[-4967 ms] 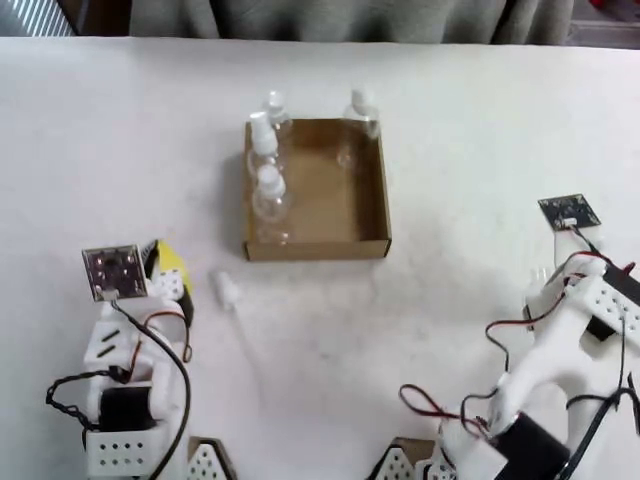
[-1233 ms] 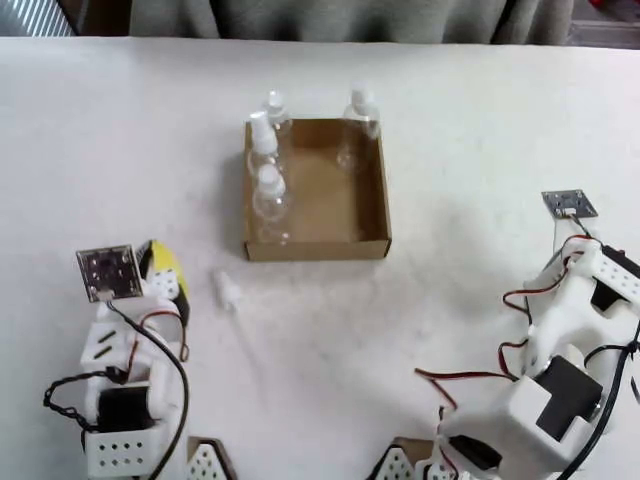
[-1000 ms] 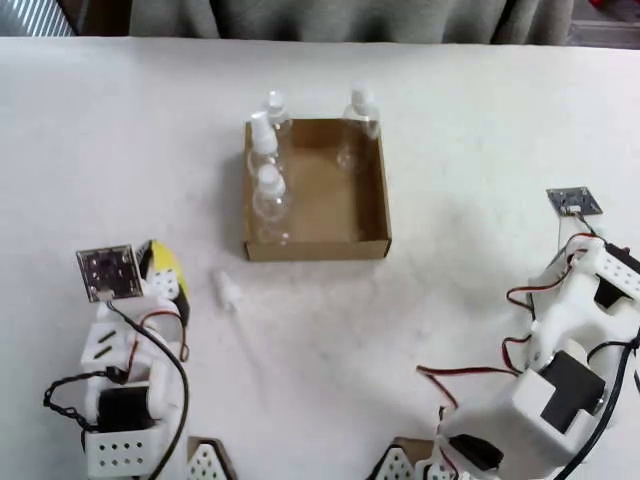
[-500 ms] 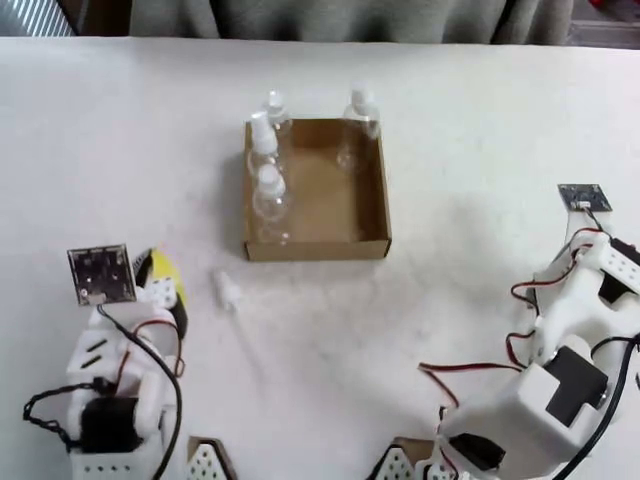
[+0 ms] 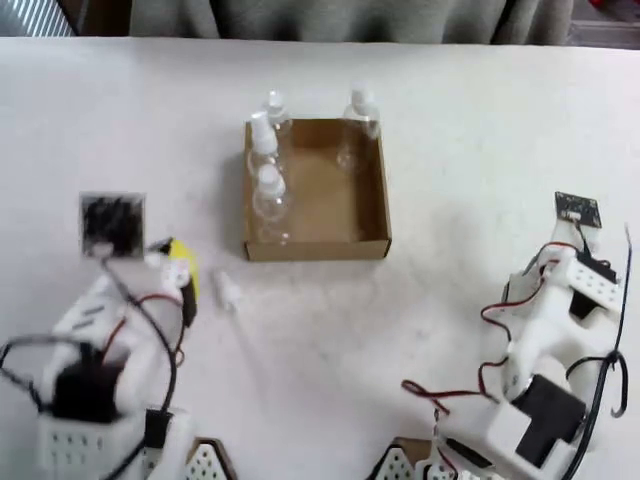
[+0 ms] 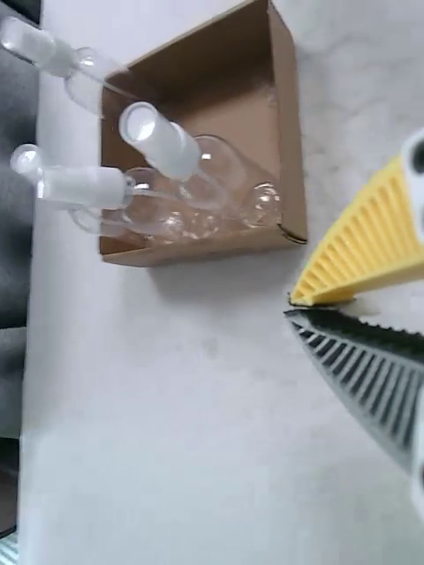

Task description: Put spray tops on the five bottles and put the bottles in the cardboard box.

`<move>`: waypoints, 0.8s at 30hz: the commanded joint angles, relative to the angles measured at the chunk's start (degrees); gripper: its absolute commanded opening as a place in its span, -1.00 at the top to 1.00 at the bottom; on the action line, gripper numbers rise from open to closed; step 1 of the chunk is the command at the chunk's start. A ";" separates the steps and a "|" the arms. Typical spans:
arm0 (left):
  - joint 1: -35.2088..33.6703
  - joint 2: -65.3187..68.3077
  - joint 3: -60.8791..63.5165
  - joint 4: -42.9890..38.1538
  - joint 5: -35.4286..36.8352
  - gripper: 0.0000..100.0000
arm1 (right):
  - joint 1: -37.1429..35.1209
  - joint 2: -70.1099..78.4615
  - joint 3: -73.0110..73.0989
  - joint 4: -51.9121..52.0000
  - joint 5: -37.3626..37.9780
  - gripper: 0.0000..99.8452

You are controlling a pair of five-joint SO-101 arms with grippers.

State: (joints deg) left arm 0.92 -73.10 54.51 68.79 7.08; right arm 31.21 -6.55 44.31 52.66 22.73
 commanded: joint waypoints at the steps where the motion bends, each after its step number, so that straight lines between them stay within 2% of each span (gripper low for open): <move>1: 1.27 11.21 -5.71 3.16 -0.26 0.96 | -1.71 -3.91 4.31 -1.80 0.79 0.97; 4: 1.27 17.71 -5.71 2.37 0.00 0.96 | -1.71 -5.32 5.63 -2.33 1.67 0.97; 7: 1.45 22.81 -5.98 0.62 7.12 0.92 | -1.89 -5.41 5.71 -3.03 1.58 0.97; 9: 1.71 25.36 -6.07 -0.44 11.69 0.79 | -2.51 -5.41 5.71 -3.12 1.58 0.97; 13: 3.30 29.23 -5.98 -1.32 13.71 0.48 | -2.68 -5.41 5.80 -3.21 1.76 0.97; 18: 4.18 37.32 -6.07 -1.85 15.30 0.47 | -2.68 -5.41 5.80 -3.21 1.93 0.97; 24: 4.26 45.14 -5.98 -6.59 15.47 0.47 | -2.68 -5.41 5.80 -3.38 1.93 0.97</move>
State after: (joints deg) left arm 4.35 -29.85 51.69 64.75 21.67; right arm 29.45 -11.30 49.49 49.93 24.04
